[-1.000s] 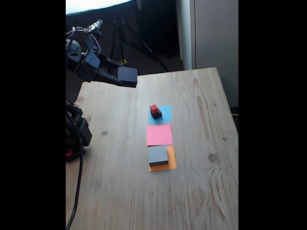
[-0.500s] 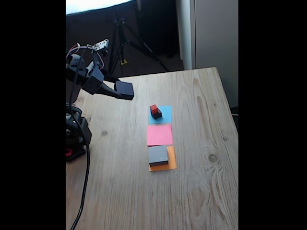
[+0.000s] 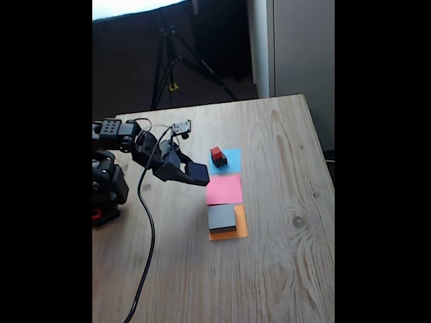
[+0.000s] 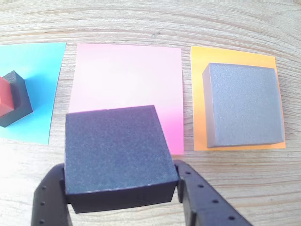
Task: Tower of hanoi
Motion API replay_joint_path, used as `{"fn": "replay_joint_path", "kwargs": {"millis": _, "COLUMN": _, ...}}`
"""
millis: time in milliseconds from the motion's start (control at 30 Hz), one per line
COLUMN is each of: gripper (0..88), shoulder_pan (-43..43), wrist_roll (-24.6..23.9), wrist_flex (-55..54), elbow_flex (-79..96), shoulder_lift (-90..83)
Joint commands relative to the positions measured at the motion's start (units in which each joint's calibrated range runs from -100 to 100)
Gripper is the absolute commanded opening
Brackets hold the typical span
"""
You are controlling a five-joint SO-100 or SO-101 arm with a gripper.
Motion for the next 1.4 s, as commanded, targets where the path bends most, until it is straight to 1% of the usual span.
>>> {"fn": "replay_joint_path", "kwargs": {"millis": 0, "gripper": 17.2, "shoulder_pan": 0.9, "wrist_roll": 0.9, "wrist_flex": -17.0, "elbow_flex": 6.0, "shoulder_lift": 2.6}}
{"fn": "replay_joint_path", "kwargs": {"millis": 100, "gripper": 17.3, "shoulder_pan": 1.0, "wrist_roll": 0.9, "wrist_flex": -26.2, "elbow_flex": 9.0, "shoulder_lift": 6.1}}
{"fn": "replay_joint_path", "kwargs": {"millis": 367, "gripper": 17.4, "shoulder_pan": 1.3, "wrist_roll": 0.9, "wrist_flex": -40.2, "elbow_flex": 8.7, "shoulder_lift": 17.7}}
{"fn": "replay_joint_path", "kwargs": {"millis": 667, "gripper": 17.5, "shoulder_pan": 1.3, "wrist_roll": 0.9, "wrist_flex": -60.0, "elbow_flex": 13.9, "shoulder_lift": 29.5}}
{"fn": "replay_joint_path", "kwargs": {"millis": 800, "gripper": 17.6, "shoulder_pan": 1.0, "wrist_roll": 0.9, "wrist_flex": -65.7, "elbow_flex": 14.8, "shoulder_lift": 33.9}}
{"fn": "replay_joint_path", "kwargs": {"millis": 1133, "gripper": 19.0, "shoulder_pan": 0.5, "wrist_roll": 0.9, "wrist_flex": -74.5, "elbow_flex": 14.6, "shoulder_lift": 41.7}}
{"fn": "replay_joint_path", "kwargs": {"millis": 1367, "gripper": 19.8, "shoulder_pan": 0.5, "wrist_roll": 0.9, "wrist_flex": -74.9, "elbow_flex": 11.4, "shoulder_lift": 45.3}}
